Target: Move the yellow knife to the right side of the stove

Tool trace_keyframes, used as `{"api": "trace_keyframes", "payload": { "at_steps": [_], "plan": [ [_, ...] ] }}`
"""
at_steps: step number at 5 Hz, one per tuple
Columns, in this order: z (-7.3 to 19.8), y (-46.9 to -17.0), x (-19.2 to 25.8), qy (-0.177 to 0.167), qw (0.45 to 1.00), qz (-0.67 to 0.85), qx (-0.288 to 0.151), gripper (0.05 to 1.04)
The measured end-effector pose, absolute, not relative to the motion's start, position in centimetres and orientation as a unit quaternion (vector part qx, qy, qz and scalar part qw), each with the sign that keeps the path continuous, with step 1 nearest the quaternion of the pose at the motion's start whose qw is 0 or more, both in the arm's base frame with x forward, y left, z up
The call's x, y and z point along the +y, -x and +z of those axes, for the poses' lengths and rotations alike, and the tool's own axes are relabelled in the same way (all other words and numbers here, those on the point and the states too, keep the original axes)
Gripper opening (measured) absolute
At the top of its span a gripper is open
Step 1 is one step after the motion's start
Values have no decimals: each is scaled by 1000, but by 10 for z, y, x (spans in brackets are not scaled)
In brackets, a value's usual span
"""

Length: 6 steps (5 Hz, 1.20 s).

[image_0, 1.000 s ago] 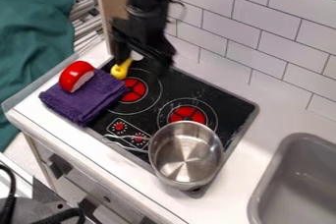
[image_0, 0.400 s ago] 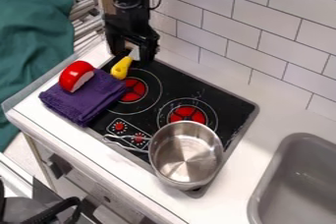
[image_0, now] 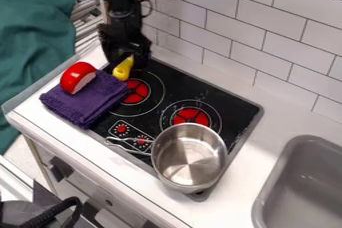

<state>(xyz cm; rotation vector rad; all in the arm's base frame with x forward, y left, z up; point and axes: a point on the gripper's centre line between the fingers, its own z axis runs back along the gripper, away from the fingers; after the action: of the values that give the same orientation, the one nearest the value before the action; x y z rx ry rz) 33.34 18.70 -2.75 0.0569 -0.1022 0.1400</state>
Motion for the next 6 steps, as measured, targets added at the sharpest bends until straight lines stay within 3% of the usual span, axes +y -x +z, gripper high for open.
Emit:
{"api": "trace_keyframes", "payload": {
  "at_steps": [1,2,3,4,6],
  "plan": [
    [-29,-327,195,-31,996,75,-45,958],
    [-41,-324,188,-17,997,67,-40,667],
    [-40,-330,176,-12,998,48,-36,464],
    [-37,-329,164,-13,999,36,-35,464],
    [47,-352,86,-66,992,-22,-109,464]
  ]
}}
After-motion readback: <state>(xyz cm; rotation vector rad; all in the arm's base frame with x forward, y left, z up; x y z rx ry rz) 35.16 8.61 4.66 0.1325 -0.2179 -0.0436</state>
